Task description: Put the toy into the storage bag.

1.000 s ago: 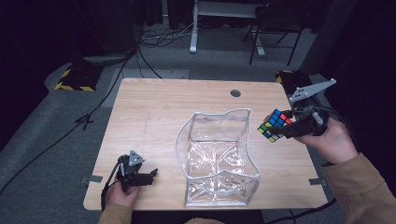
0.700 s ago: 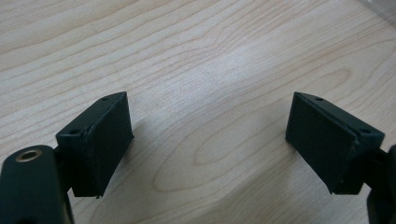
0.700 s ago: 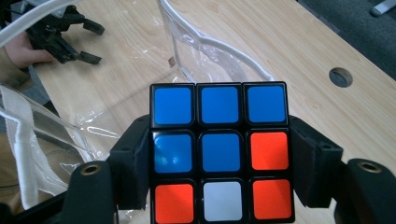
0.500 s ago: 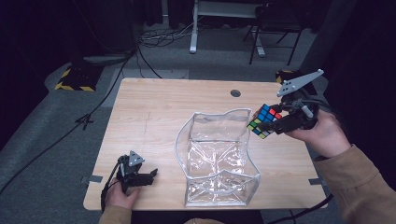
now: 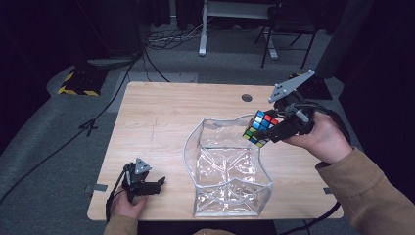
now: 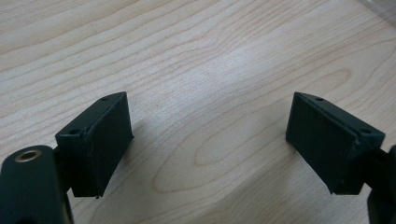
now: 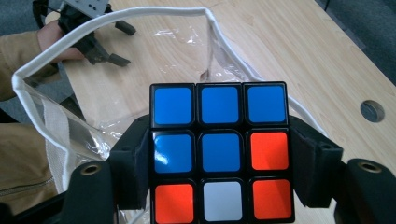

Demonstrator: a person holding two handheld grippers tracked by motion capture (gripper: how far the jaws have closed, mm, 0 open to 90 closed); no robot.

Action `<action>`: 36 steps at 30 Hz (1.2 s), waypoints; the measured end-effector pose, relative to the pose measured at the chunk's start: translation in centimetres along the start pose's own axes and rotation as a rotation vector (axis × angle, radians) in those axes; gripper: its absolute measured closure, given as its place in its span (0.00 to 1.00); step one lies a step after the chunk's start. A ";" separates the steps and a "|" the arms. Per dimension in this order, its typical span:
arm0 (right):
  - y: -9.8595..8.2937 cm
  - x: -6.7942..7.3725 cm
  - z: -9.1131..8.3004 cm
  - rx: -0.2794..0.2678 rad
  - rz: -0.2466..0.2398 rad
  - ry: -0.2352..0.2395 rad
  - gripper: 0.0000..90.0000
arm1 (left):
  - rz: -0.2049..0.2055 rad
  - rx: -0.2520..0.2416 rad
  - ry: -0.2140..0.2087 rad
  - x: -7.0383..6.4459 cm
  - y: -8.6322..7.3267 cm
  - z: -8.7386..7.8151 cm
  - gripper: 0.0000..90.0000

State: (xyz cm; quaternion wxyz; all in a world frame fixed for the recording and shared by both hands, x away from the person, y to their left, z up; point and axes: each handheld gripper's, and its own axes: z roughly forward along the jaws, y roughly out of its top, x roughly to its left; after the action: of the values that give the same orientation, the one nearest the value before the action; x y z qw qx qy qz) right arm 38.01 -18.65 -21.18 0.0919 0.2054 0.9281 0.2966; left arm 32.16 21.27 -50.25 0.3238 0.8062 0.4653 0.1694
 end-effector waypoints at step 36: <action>6.0 4.7 6.8 0.130 -0.168 0.113 0.37 | 0.000 0.005 -0.003 0.1 0.3 0.2 0.16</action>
State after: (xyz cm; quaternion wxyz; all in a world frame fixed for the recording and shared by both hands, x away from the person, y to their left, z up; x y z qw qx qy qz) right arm 37.76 -8.67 -23.39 0.0504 0.1151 0.9631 0.2381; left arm 32.48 21.15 -50.24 0.3227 0.8073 0.4650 0.1670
